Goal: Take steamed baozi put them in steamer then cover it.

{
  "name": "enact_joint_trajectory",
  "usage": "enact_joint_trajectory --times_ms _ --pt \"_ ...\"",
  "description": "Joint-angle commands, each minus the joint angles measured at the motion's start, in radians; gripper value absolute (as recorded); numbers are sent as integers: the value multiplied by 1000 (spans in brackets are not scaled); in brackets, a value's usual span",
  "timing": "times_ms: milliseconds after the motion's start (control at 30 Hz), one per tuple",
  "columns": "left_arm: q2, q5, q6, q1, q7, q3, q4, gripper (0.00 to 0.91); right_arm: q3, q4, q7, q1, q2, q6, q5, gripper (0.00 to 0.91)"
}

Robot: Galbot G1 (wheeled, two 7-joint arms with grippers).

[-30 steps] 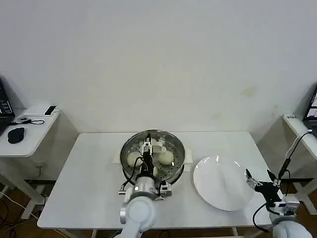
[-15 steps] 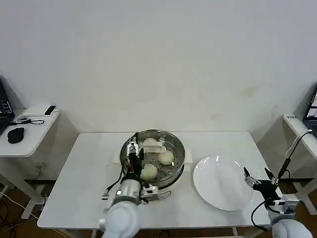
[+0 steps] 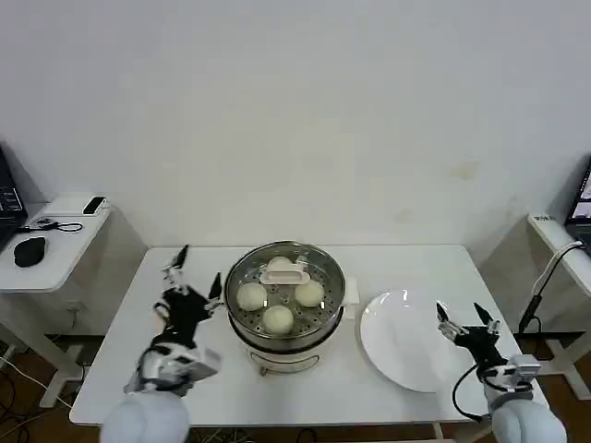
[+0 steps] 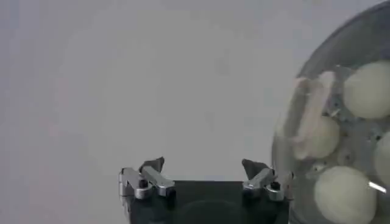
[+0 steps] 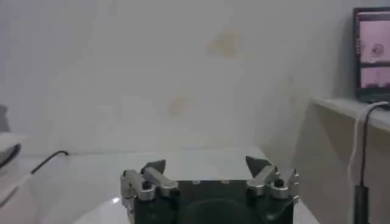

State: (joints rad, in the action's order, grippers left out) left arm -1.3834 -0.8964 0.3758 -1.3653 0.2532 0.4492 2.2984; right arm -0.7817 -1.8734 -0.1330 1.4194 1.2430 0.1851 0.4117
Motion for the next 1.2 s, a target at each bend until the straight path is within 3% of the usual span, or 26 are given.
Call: enact_joint_trajectory --times_ms 33,200,467,1200 --pt "6 624 -191 -189 -204 358 -168 907 120 20 24 -32 -9 5 13 907" --pt "-1 727 -201 -226 -199 368 -238 907 163 48 34 -50 -3 -5 20 907" --pt "-28 735 -238 -252 -189 354 -281 907 207 91 51 -64 -2 -18 27 907" --pt "-43 825 -243 -273 -132 357 -242 907 174 120 34 -40 41 -32 -17 907"
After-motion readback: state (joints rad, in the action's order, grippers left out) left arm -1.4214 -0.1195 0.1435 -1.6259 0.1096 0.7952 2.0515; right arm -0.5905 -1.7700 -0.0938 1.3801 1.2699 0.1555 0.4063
